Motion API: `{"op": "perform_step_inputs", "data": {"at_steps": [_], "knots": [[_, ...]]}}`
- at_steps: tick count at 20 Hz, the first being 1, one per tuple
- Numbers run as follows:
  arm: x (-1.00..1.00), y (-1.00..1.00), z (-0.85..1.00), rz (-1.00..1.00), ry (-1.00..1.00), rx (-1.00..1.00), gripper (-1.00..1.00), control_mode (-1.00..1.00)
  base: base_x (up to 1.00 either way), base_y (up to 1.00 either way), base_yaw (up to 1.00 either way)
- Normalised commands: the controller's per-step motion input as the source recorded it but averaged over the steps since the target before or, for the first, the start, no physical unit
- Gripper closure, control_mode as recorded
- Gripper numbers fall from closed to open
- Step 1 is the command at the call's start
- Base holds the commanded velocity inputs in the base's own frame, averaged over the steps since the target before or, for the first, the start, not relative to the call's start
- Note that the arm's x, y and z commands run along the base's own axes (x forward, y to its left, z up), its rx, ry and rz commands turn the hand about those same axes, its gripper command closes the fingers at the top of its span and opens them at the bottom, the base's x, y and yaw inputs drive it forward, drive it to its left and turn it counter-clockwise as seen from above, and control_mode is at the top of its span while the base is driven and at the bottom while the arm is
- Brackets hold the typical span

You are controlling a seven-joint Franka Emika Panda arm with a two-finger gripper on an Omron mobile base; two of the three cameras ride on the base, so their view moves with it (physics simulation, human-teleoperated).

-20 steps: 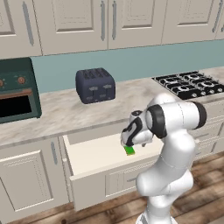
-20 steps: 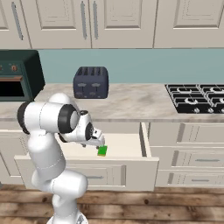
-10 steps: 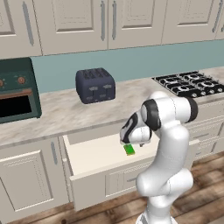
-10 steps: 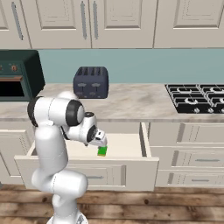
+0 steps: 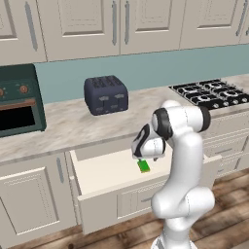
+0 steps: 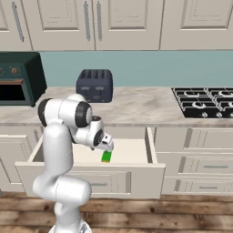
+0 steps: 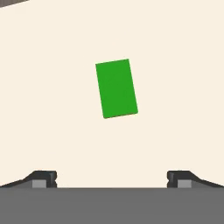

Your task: Restock the sink supplies by placing the sponge and soap dispenser on the counter and next to the sink. Make sure the soap dispenser is upright.

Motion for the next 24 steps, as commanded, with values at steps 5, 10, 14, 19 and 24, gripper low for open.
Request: {"op": "perform_step_inputs", "data": {"at_steps": [5, 10, 14, 19, 24], "knots": [[0.23, 0.00, -0.16, 0.01, 0.09, 0.00, -1.00, -1.00, 0.00, 0.00, 0.00], [0.00, -0.14, -0.34, 0.05, 0.01, 0.01, -1.00, -1.00, 0.00, 0.00, 0.00], [0.03, -0.22, -0.31, 0.07, 0.00, 0.03, -1.00, -1.00, 0.00, 0.00, 0.00], [0.03, -0.18, -0.27, 0.07, 0.00, 0.03, -1.00, -1.00, 0.00, 0.00, 0.00], [0.13, -0.01, -0.21, 0.05, 0.00, 0.02, -1.00, -1.00, 0.00, 0.00, 0.00]]}}
